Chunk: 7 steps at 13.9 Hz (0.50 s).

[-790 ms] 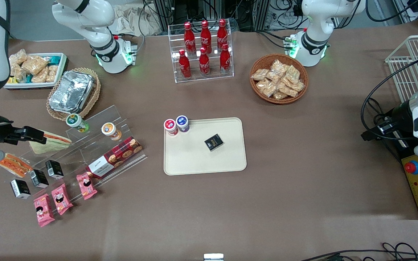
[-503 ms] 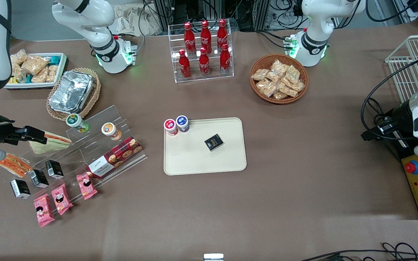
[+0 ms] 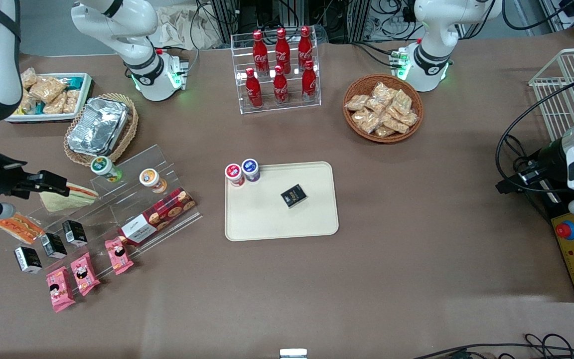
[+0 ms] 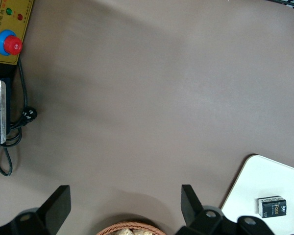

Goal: Place sandwich on tray
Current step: 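Move the right gripper toward the wrapped sandwiches on the acrylic stand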

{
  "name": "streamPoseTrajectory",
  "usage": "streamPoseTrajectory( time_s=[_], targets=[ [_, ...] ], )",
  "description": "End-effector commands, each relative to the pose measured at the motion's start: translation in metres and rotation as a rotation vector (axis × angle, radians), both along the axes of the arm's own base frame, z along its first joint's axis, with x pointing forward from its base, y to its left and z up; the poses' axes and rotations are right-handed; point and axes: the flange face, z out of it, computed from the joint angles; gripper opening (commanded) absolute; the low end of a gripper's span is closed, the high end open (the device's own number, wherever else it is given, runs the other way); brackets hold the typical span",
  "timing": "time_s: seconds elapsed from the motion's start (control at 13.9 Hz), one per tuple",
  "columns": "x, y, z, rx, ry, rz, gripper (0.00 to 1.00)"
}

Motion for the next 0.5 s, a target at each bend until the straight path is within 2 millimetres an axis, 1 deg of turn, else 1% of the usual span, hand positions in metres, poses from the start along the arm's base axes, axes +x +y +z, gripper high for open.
streamPoseTrajectory(
  time_s=[0.0, 0.22, 0.36, 0.43],
  targets=[
    [-0.008, -0.006, 0.014, -0.022, -0.005, -0.015, 1.00],
    [-0.008, -0.009, 0.016, -0.024, -0.016, -0.063, 1.00],
    [-0.008, -0.016, 0.013, -0.023, -0.006, -0.078, 1.00],
    [-0.008, -0.025, 0.012, -0.021, -0.005, -0.089, 1.00]
  ],
)
